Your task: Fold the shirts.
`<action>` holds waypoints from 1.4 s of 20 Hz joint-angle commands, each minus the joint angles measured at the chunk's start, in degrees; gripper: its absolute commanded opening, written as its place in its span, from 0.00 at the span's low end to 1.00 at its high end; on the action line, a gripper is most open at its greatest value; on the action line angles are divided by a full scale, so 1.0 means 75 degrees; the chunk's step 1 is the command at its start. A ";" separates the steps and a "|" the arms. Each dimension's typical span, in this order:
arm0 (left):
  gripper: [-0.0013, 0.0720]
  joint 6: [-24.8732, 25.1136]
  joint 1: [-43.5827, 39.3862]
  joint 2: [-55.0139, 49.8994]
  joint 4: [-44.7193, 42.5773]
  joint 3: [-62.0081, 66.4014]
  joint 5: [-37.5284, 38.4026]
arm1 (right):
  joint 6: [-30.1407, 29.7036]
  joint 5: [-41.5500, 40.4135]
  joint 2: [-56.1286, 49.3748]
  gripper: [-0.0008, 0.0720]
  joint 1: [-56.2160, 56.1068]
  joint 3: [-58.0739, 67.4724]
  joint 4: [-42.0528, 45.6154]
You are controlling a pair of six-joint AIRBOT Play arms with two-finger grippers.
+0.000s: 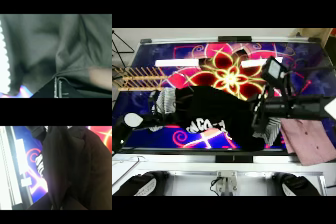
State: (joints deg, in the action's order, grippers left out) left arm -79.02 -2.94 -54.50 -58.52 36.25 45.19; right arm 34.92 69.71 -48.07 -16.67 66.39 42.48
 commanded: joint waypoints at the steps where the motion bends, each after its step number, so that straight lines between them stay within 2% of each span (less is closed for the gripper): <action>1: 0.07 0.0041 0.0667 0.0000 -0.0015 -0.0003 -0.0571 | 0.0411 0.0245 0.0268 0.09 0.0006 0.0006 0.0350; 3: 0.07 0.0044 0.0810 0.0003 -0.0006 -0.0003 -0.0699 | 0.0493 0.0382 0.0326 0.09 0.0006 0.0006 0.0382; 6: 0.07 0.0047 0.0431 -0.0003 0.0149 -0.0006 -0.0915 | 0.0487 0.0128 0.0321 0.09 0.0003 0.0006 0.0172; 10: 0.07 -0.0192 0.0020 -0.0003 0.0160 0.0000 -0.2116 | 0.0510 0.0516 0.0321 0.09 0.0000 0.0006 -0.0192; 15: 0.07 -0.0221 0.0023 0.0000 0.0154 0.0440 -0.2836 | 0.0749 0.1947 0.0321 0.09 0.0003 0.0003 0.0863; 19: 0.07 -0.0216 0.0012 0.0009 0.0154 0.1049 -0.2946 | 0.0746 0.2020 0.0321 0.09 0.0000 0.0003 0.1335; 21: 0.07 -0.0213 -0.0017 0.0032 0.0157 0.1428 -0.2809 | 0.0758 0.1760 0.0321 0.09 0.0003 0.0003 0.1413; 24: 0.07 -0.0178 -0.0332 0.0294 0.0219 0.2145 -0.2509 | 0.1107 0.0472 0.0321 0.09 0.0003 0.0003 0.1381; 28: 0.07 -0.0163 -0.1676 0.0659 0.0425 0.3404 -0.2480 | 0.1285 -0.1043 0.0172 0.09 0.0003 0.0003 0.0947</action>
State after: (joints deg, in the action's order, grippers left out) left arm -80.36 -9.61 -51.05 -57.23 55.77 25.56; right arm 43.16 71.02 -46.02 -16.60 66.43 51.88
